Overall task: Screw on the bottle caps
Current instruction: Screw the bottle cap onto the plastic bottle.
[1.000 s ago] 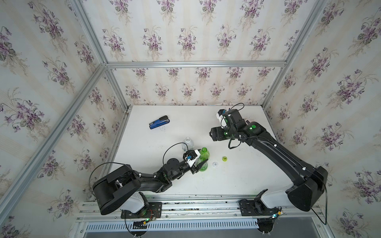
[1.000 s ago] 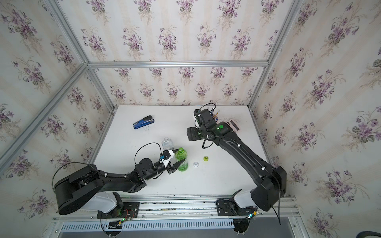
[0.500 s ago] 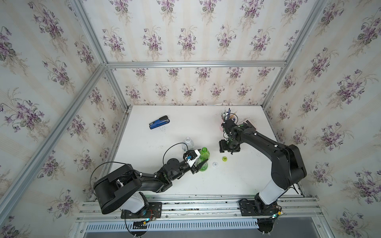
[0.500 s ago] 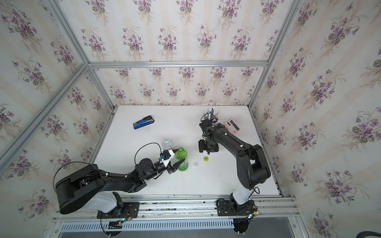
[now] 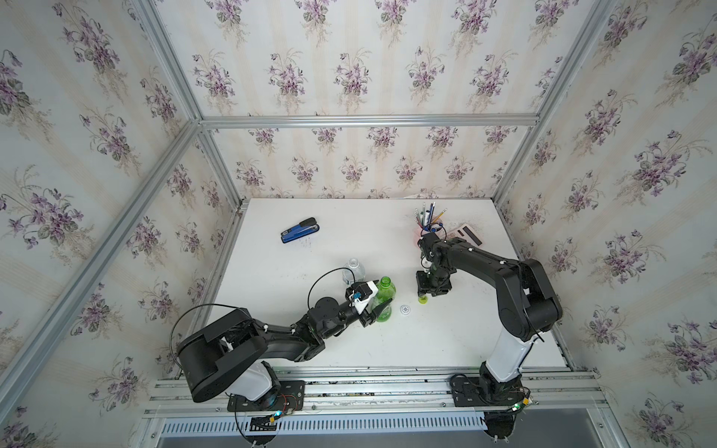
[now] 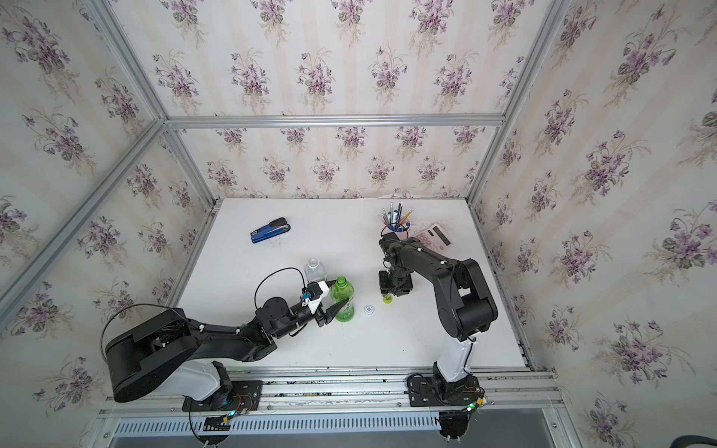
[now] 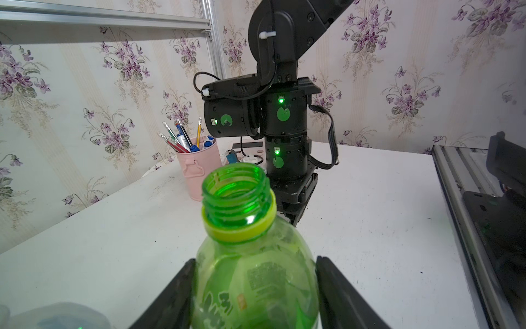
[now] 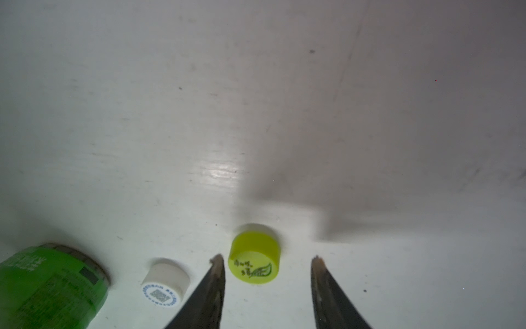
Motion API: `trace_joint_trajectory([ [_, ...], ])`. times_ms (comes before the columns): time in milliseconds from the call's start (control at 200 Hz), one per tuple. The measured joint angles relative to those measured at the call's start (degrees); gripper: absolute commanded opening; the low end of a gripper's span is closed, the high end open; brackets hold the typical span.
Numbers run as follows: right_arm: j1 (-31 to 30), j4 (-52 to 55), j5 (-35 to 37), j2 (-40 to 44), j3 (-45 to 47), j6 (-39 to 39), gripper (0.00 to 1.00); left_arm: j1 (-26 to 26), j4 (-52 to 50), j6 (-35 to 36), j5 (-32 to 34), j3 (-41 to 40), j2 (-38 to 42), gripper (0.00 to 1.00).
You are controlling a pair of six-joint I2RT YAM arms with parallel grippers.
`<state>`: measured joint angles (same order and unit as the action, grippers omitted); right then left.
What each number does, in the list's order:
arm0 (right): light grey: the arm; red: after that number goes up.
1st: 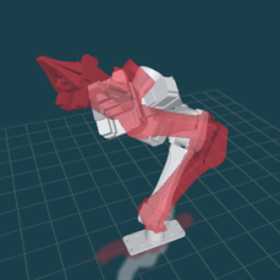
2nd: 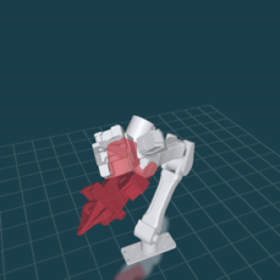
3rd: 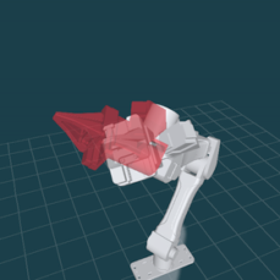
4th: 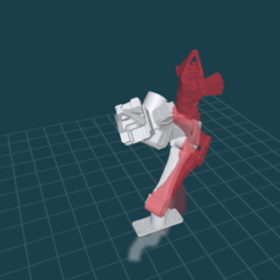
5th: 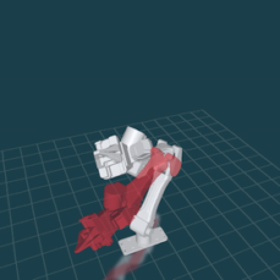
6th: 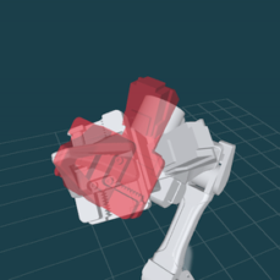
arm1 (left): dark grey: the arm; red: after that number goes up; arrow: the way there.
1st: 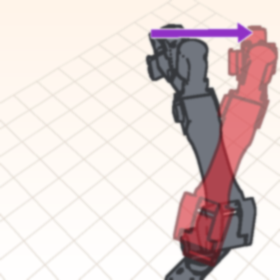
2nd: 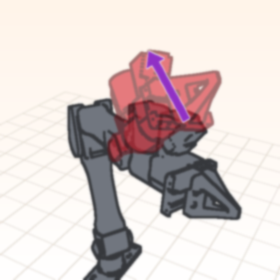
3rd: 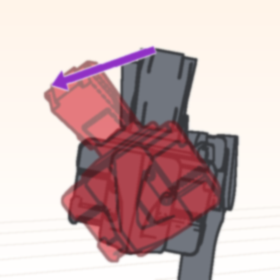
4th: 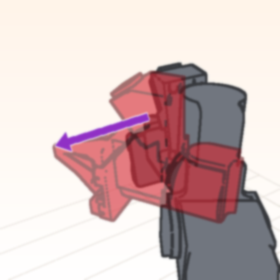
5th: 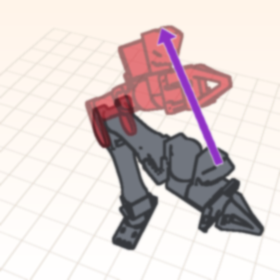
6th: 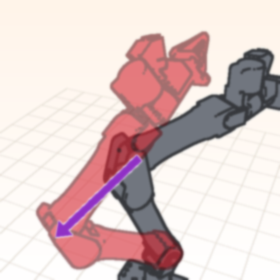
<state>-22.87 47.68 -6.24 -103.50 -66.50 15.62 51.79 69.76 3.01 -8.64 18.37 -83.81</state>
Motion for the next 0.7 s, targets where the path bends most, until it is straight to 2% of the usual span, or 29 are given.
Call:
trace_joint_trajectory([
  [255, -1.1, -0.2, 0.0, -1.5, 0.1, -0.8, 0.47, 0.0, 0.2, 0.0, -0.1, 0.1, -0.2, 0.65],
  [699, -2.2, -0.3, 0.1, -2.0, 0.1, -1.1, 0.37, 0.0, -0.2, 0.0, -0.1, 0.1, 0.0, 0.65],
])
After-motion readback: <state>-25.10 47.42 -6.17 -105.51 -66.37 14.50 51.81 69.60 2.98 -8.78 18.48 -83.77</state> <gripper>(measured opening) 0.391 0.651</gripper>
